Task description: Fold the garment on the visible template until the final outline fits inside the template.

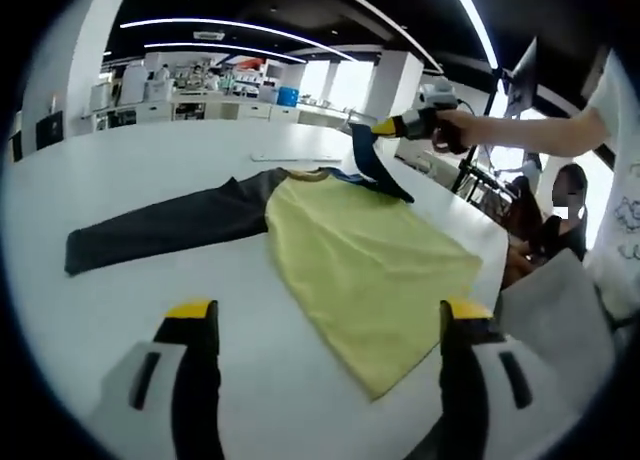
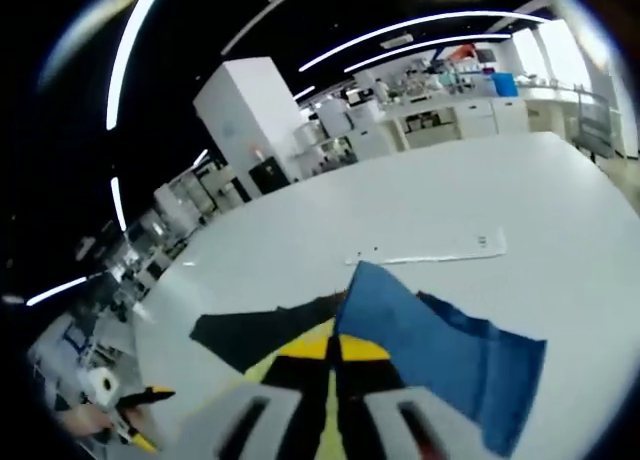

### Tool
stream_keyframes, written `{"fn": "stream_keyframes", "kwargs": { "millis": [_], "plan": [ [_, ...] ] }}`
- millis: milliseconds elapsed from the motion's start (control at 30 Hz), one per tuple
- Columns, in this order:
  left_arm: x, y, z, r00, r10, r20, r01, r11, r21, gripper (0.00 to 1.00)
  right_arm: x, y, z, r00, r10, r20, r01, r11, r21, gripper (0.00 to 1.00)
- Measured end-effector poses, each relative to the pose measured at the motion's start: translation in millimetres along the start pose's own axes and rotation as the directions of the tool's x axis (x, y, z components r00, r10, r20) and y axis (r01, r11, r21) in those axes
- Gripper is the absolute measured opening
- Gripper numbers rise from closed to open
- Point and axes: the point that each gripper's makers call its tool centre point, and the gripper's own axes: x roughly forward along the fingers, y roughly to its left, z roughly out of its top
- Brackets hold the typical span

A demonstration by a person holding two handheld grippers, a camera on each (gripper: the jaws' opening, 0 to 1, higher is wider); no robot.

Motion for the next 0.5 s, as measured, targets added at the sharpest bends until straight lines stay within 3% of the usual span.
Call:
{"fn": "stream_keyframes", "kwargs": {
  "millis": [233,500],
  "plan": [
    [-3,9.6,-4.4,1.0,-0.008,0.005,0.008,1.0,-0.022,0.87,35,34,-6.0,0.999,0.04,-0.01,-0.04,0.999,0.001,0.0],
    [-4,20.5,-5.7,1.0,-0.012,0.019,0.013,0.999,-0.05,0.86,76,49,-25.1,0.998,0.037,-0.052,-0.037,0.999,0.001,0.0]
  ]
}}
